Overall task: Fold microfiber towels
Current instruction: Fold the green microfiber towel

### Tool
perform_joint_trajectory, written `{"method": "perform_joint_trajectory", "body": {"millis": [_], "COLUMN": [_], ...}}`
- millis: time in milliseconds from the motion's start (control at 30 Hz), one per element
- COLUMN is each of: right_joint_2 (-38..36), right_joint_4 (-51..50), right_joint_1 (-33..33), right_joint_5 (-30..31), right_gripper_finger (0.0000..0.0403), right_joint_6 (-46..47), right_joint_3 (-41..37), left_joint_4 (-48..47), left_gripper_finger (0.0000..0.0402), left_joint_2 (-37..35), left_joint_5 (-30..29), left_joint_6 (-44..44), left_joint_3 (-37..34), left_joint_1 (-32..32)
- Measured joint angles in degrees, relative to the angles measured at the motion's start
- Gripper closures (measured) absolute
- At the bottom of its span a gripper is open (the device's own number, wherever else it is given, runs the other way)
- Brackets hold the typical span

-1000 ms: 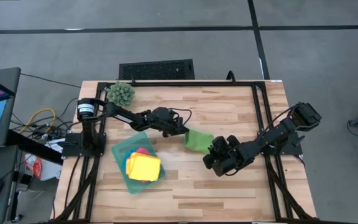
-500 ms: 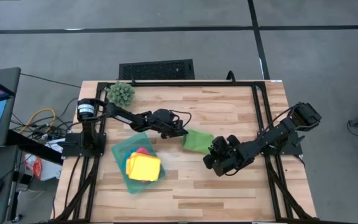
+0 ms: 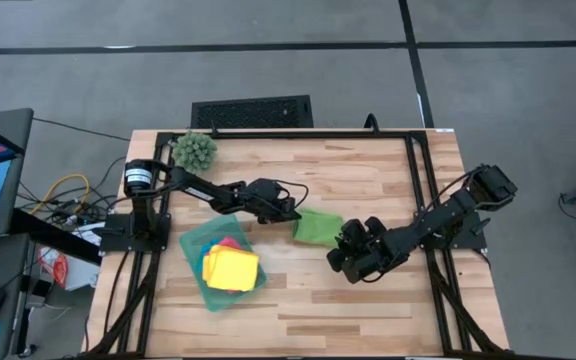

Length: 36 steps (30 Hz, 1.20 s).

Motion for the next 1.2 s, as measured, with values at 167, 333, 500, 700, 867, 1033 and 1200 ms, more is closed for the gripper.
{"method": "perform_joint_trajectory", "body": {"millis": [167, 333, 500, 700, 867, 1033, 1200], "right_joint_2": [0.0, 0.0, -1.0, -1.0, -1.0, -1.0, -1.0], "right_joint_4": [0.0, 0.0, -0.5, -0.8, -1.4, -1.0, 2.7], "right_joint_1": [0.0, 0.1, 1.4, 1.4, 0.5, -0.8, -2.8], "right_joint_5": [0.0, 0.2, 3.7, 4.1, 4.9, 5.0, 5.1], "right_gripper_finger": [0.0305, 0.0305, 0.0305, 0.0305, 0.0305, 0.0305, 0.0305], "right_joint_6": [0.0, 0.3, 2.3, 2.7, 3.3, 2.4, -1.3], "right_joint_3": [0.0, 0.0, 0.0, 0.0, 0.0, 0.0, -0.4], "left_joint_4": [-1.0, -1.7, -1.3, -14.9, -19.7, -16.8, -16.6], "left_gripper_finger": [0.0341, 0.0395, 0.0397, 0.0399, 0.0398, 0.0397, 0.0392], "left_joint_2": [0.0, 0.0, 0.0, 0.0, 0.4, 0.4, 0.4], "left_joint_5": [-1.0, -1.0, 1.3, -0.5, -5.1, -6.4, -6.7], "left_joint_6": [2.8, 5.1, 9.0, 16.6, 20.4, 21.9, 22.3], "left_joint_3": [1.7, 3.4, 7.1, 10.1, 10.1, 10.1, 10.2], "left_joint_1": [-0.4, -0.3, 0.5, 0.1, 0.2, 0.4, 0.1]}}
